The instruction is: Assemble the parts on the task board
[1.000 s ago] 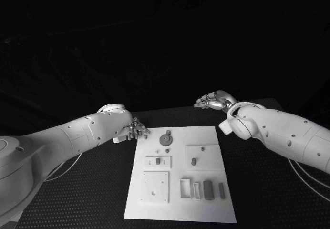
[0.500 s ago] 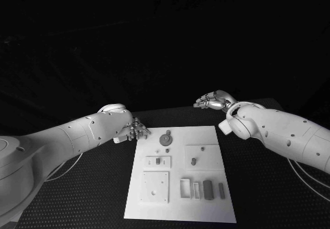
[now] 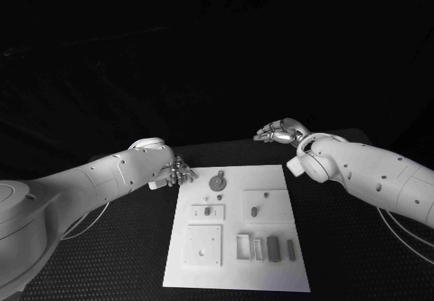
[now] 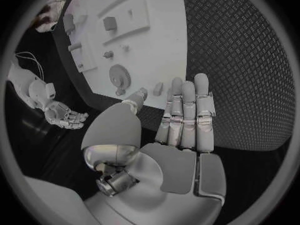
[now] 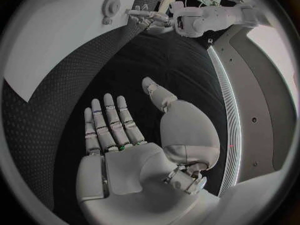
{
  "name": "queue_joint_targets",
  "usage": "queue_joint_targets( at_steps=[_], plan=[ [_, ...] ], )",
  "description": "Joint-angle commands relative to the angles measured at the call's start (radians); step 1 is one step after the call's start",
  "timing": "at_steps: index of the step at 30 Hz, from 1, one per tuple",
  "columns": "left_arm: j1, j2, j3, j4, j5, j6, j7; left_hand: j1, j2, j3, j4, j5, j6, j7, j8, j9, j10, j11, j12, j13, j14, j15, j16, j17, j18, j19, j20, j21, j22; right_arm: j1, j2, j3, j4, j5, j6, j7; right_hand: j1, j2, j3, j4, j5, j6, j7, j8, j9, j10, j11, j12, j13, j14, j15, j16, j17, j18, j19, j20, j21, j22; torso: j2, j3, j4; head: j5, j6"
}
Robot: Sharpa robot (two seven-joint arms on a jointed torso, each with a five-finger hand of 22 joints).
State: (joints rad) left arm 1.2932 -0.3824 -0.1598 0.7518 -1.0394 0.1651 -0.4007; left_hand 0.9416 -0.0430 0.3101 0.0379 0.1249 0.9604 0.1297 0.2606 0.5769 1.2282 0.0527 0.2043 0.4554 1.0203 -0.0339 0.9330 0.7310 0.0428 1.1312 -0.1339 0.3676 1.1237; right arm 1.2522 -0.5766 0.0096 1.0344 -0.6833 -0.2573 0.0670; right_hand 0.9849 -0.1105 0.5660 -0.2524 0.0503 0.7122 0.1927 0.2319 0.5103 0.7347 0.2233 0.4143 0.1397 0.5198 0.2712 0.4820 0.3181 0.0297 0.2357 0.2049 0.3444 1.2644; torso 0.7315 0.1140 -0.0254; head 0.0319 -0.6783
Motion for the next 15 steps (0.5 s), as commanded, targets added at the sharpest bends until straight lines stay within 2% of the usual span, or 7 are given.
queue_joint_targets(
  at_steps=[1, 10, 15],
  plan=[
    [0.0, 0.002, 0.0, -0.003, 0.031, 0.021, 0.014, 0.012, 0.004, 0.0, -0.008, 0.007, 0.006, 0.003, 0.005, -0.002, 0.008, 0.0, -0.007, 0.001, 0.0, -0.006, -0.006, 0.002, 0.023, 0.001, -0.003, -0.001, 0.002, 0.0, 0.001, 0.0, 0.001, -0.005, 0.001, 0.009, 0.001, 0.005, -0.007, 0.002, -0.002, -0.006, 0.046, 0.006, -0.002, -0.002, 0.005, -0.002, -0.001, -0.007, 0.001, 0.0, -0.002, -0.01, -0.004, -0.001, -0.006, 0.002, 0.0, -0.0002, 0.0009, -0.001, -0.001],
    [-0.001, 0.005, 0.0, -0.004, 0.053, 0.018, 0.02, 0.015, 0.012, -0.003, -0.011, 0.008, 0.006, 0.003, 0.005, -0.004, 0.008, 0.001, -0.008, 0.002, 0.0, -0.005, -0.007, 0.004, 0.023, 0.001, -0.003, -0.002, 0.002, 0.0, 0.002, 0.0, 0.0, -0.007, 0.002, 0.005, 0.0, 0.005, -0.007, 0.002, -0.002, -0.007, 0.046, 0.006, -0.002, -0.002, 0.005, -0.001, -0.002, -0.007, 0.001, 0.0, -0.002, -0.009, -0.004, -0.001, -0.006, 0.002, -0.001, -0.0001, 0.0009, -0.001, -0.001],
    [-0.001, 0.008, 0.0, -0.011, 0.07, 0.016, 0.022, 0.023, 0.019, -0.006, -0.022, 0.009, 0.004, 0.004, 0.004, -0.007, 0.007, 0.001, -0.01, 0.002, 0.0, -0.005, -0.01, 0.006, 0.022, 0.0, -0.002, -0.005, 0.003, 0.0, 0.005, 0.0, -0.001, -0.007, 0.004, 0.005, 0.0, 0.005, -0.007, 0.002, -0.002, -0.007, 0.046, 0.006, -0.002, -0.002, 0.005, -0.001, -0.002, -0.007, 0.001, 0.0, -0.002, -0.009, -0.004, -0.001, -0.006, 0.002, -0.001, 0.0011, -0.0003, -0.001, -0.001]
  ],
)
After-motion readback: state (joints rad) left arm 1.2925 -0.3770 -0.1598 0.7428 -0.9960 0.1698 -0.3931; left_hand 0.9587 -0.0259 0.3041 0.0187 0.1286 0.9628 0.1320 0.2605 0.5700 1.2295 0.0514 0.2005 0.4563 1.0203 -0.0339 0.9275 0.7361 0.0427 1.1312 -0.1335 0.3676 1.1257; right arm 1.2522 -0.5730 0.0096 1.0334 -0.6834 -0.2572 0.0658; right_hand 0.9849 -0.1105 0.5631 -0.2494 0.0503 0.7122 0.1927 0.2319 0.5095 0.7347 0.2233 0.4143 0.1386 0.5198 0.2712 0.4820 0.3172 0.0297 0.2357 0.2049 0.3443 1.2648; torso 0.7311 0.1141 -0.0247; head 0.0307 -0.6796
